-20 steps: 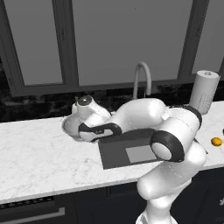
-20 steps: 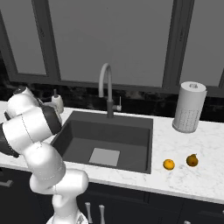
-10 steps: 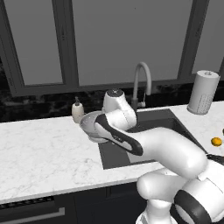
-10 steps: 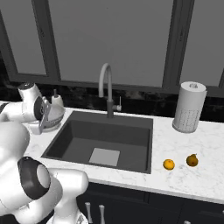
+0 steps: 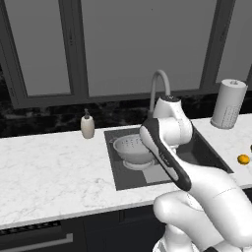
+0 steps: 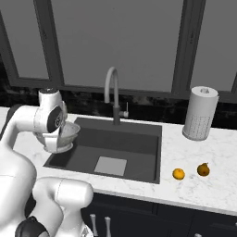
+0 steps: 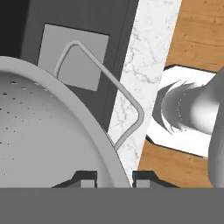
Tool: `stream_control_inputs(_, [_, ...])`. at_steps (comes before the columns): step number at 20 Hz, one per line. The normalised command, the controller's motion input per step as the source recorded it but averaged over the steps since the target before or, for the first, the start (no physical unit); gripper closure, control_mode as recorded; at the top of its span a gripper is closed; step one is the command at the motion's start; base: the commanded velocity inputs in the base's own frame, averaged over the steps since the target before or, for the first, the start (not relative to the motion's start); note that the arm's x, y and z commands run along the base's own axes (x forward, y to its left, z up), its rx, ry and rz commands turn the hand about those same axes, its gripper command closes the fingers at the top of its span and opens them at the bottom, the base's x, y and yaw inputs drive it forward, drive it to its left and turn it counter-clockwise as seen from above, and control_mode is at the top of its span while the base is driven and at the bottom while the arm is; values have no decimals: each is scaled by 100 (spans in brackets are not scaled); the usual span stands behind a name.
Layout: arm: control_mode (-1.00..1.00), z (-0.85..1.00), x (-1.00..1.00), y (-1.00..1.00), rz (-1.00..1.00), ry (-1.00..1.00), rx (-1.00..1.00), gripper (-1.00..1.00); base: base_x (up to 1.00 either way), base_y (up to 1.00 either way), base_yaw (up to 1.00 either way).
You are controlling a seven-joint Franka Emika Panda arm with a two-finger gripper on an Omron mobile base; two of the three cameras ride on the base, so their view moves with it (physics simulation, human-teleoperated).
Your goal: Put the colander in the sink, put the pear, tangerine in the colander, and turn on the sink faucet and pour water over the colander.
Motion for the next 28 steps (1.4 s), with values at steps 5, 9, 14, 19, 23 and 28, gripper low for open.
stream_control_inputs(5, [-100, 1, -33, -97, 40, 0, 5, 100, 0, 0, 0])
stream_control_inputs(9, [-100, 0, -2, -99, 48, 0, 16, 100, 0, 0, 0])
stream_control_inputs(14, [-100, 0, 17, -87, 47, 0, 22, 100, 0, 0, 0])
stream_control_inputs(19, [-100, 0, 60, -76, 39, 0, 27, 100, 0, 0, 0])
stream_control_inputs(23, [-100, 0, 79, -57, 21, 0, 28, 100, 0, 0, 0])
stream_control_inputs(28, [-100, -5, 69, -22, 8, 0, 23, 100, 0, 0, 0])
